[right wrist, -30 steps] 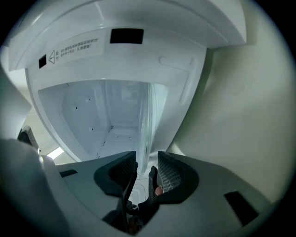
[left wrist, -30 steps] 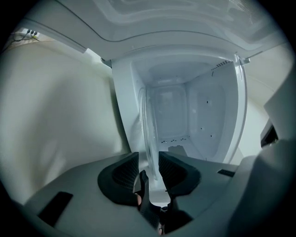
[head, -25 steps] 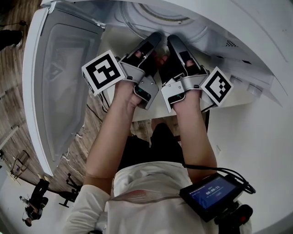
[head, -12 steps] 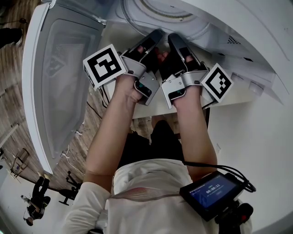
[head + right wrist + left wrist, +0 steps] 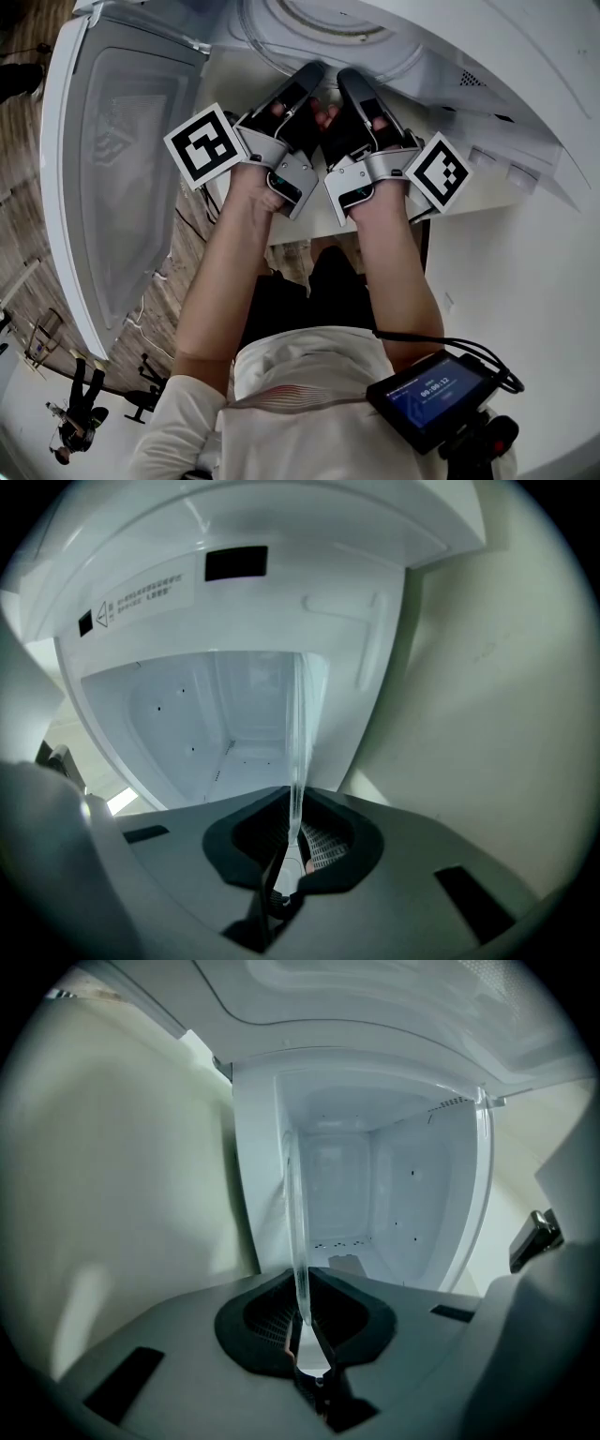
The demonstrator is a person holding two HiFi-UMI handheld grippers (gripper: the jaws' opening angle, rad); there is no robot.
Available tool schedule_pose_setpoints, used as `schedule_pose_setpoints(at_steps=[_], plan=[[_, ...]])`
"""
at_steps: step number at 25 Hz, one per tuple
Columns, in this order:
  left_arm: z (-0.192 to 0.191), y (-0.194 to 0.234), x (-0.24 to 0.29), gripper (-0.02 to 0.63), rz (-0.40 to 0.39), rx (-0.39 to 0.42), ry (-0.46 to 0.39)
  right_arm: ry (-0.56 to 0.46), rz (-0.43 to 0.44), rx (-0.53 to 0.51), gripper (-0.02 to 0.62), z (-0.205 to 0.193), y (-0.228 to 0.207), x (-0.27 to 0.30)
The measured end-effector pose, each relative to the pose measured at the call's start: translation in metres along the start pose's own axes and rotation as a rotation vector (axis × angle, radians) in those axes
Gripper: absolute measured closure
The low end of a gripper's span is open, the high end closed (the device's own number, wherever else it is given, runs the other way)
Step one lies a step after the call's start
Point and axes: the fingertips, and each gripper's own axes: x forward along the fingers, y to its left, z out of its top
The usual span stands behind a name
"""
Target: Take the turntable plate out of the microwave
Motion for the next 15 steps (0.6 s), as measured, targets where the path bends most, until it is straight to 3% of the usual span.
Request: schedule_pose_setpoints(at_steps=[15], plan=[[0.003, -0.01, -0.001, 0.554, -0.081, 0.015, -0.018, 0.0, 0.056, -0.069, 0.558, 0.001, 0.013, 0.001]])
